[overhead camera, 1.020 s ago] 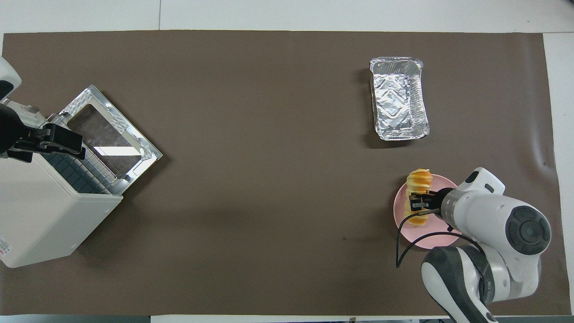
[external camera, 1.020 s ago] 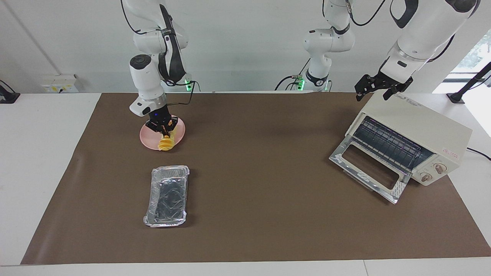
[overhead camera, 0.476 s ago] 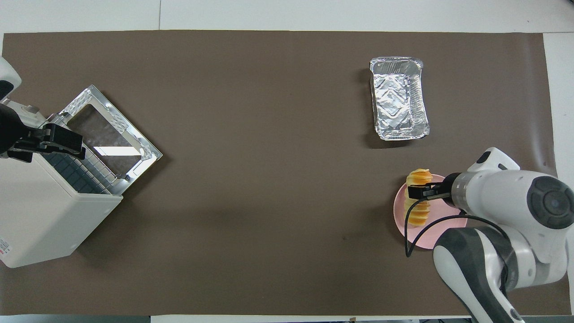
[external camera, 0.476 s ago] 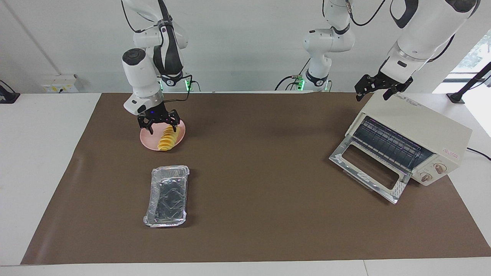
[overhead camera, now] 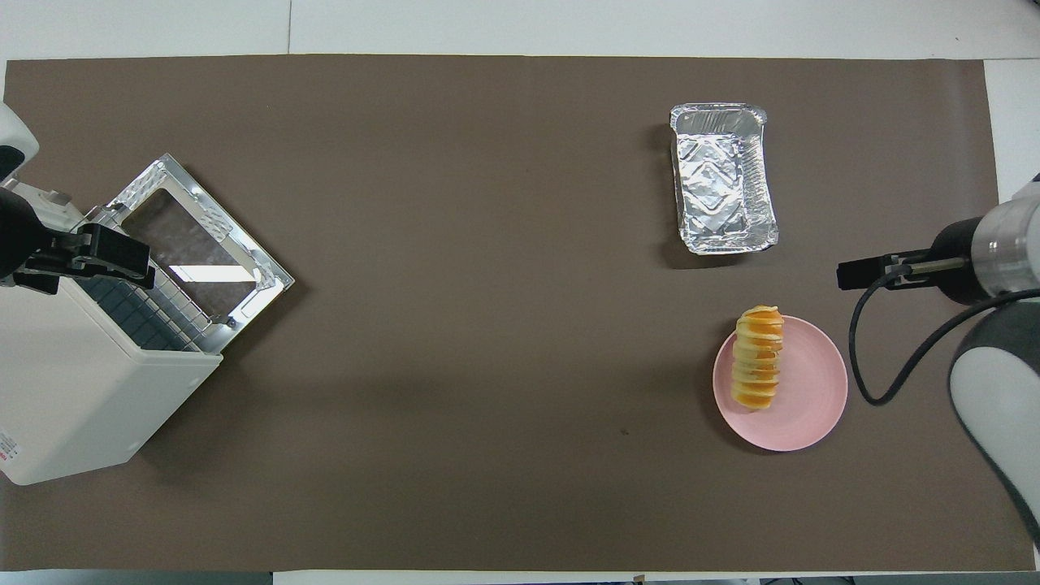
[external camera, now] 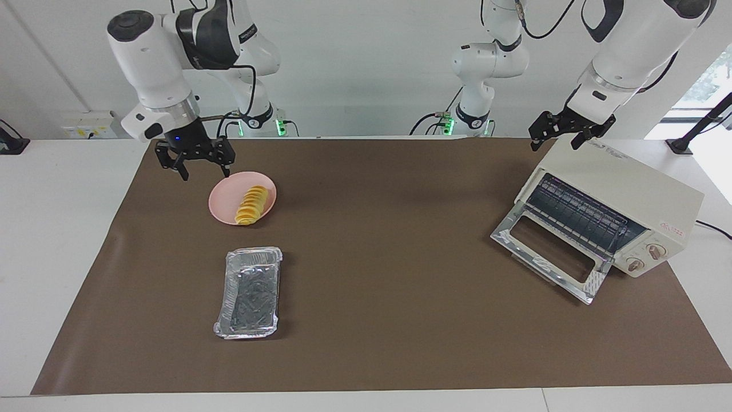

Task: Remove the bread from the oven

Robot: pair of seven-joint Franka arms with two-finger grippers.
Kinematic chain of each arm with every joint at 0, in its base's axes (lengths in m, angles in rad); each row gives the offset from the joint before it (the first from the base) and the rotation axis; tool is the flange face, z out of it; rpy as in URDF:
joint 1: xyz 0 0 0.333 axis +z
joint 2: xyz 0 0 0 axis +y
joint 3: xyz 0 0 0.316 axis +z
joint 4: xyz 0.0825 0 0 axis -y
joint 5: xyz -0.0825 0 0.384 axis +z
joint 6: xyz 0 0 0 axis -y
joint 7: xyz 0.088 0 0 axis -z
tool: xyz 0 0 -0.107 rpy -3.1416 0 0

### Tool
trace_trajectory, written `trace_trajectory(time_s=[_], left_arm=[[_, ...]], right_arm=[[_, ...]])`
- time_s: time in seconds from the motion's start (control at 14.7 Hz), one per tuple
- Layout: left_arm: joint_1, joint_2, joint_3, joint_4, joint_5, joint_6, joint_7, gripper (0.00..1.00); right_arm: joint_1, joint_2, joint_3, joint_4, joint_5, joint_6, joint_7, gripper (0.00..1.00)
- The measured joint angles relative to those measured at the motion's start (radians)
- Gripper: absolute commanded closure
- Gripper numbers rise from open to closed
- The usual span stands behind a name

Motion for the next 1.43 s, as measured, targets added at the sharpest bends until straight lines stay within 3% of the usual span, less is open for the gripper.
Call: trace_trajectory(time_s=[0.2,0.41,1.43], left_arm=[[0.000,0.000,0.000,0.000,0.000,0.000,0.000,0.00],[0.000,0.000,0.000,0.000,0.000,0.000,0.000,0.00],[0.000,0.000,0.000,0.000,0.000,0.000,0.000,0.00]], right_arm=[[-0.020,0.045,-0.001,0.182,-0.001,-0.199,-0.048,0.00],[-0.044,0.052,-0.005,0.242,-0.003,-0.298,-0.077,0.00],[-0.084,0.064,-0.005,0.238,-0.014,-0.284,-0.088,0.00]])
